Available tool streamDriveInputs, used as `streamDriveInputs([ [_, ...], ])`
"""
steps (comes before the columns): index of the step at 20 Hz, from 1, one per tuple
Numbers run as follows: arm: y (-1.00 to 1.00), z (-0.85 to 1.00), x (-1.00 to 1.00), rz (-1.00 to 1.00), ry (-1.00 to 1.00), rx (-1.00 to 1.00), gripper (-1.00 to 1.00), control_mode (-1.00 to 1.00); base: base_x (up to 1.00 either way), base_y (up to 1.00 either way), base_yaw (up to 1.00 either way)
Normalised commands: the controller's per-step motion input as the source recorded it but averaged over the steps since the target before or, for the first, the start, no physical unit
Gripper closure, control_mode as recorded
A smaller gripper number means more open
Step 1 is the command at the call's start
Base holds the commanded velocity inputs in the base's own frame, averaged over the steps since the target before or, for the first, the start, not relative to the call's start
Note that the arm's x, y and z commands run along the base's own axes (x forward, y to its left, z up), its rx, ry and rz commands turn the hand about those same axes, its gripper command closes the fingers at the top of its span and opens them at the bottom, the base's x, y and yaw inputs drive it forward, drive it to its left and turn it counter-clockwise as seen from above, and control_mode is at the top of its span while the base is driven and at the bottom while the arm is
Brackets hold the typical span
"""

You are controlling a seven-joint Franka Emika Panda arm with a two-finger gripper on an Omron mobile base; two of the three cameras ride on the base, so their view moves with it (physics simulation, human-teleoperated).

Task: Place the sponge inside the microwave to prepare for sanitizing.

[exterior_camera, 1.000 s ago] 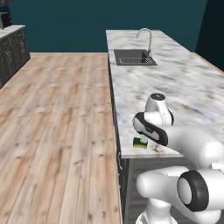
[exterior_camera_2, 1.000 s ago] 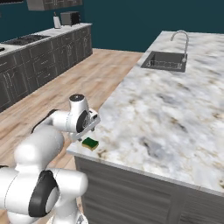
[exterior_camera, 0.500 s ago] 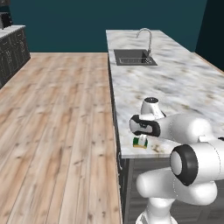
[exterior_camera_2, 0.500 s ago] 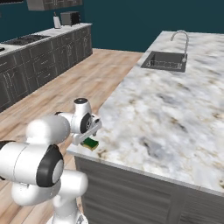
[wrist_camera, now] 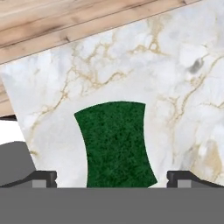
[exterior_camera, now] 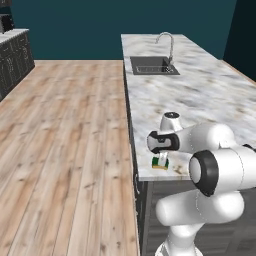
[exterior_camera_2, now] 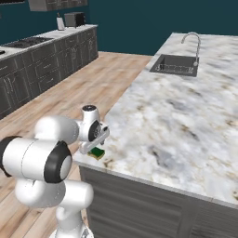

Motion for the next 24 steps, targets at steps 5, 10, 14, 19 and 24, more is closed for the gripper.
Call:
streamDriveInputs([
  [5,0.0,-0.27,0.0,0.02,0.0,0.0,-1.0,-1.0,0.0,0.0,0.0],
  [10,0.0,-0.2,0.07,0.02,0.0,0.0,-1.0,-1.0,0.0,0.0,0.0],
  [14,0.0,-0.17,0.12,0.02,0.01,0.0,-1.0,-1.0,0.0,0.0,0.0],
  [19,0.0,-0.2,0.12,0.01,0.03,0.0,-1.0,-1.0,0.0,0.0,0.0],
  [24,-0.01,-0.09,0.2,0.03,0.01,0.0,-1.0,-1.0,0.0,0.0,0.0],
])
